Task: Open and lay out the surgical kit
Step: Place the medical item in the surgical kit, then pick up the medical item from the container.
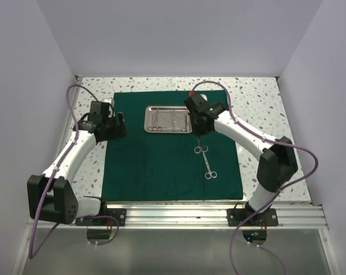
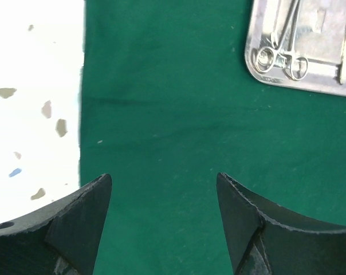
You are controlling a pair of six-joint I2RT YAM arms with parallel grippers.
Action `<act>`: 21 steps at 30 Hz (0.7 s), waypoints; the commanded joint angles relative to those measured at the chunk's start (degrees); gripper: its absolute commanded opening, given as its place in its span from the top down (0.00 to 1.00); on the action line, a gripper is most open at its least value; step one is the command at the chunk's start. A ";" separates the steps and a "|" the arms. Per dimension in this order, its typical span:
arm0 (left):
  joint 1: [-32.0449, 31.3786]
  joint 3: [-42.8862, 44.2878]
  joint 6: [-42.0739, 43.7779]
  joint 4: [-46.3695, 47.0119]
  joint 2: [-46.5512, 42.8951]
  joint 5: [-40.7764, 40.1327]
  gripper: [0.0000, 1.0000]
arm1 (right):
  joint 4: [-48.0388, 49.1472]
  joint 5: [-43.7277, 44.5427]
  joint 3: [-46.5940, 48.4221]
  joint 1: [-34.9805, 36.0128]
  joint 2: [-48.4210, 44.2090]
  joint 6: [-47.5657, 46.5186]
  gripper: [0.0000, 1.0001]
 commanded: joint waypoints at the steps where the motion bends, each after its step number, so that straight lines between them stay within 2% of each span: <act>1: -4.00 2.85 -2.01 5.22 5.09 1.45 0.22 | 3.55 1.57 -11.37 -0.63 -3.07 0.23 1.00; 4: -7.17 8.12 -3.06 5.31 11.33 0.30 0.22 | 5.66 1.83 -18.76 -0.98 -5.10 0.59 1.00; 7: -8.84 14.27 -4.20 4.96 17.39 0.12 0.23 | 6.54 2.36 -20.36 -1.24 -4.40 0.50 1.00; 8: -9.11 15.94 -4.38 4.87 18.82 0.03 0.23 | 6.20 2.36 -20.27 -1.42 -4.14 0.32 0.93; 9: -9.38 19.00 -4.47 4.70 20.14 0.03 0.23 | 6.02 2.62 -20.01 -1.59 -3.78 -0.03 0.68; 12: -10.17 24.19 -4.47 4.08 24.88 0.03 0.24 | 5.05 3.59 -18.52 -1.59 -4.13 -0.82 0.31; 15: -10.87 28.24 -4.38 3.82 28.84 0.03 0.24 | 4.09 4.12 -15.89 -1.68 -5.19 -1.35 0.25; 21: -14.56 35.02 -4.29 3.47 36.49 -2.07 0.26 | 1.19 3.33 -9.38 -1.68 -5.80 -1.87 0.24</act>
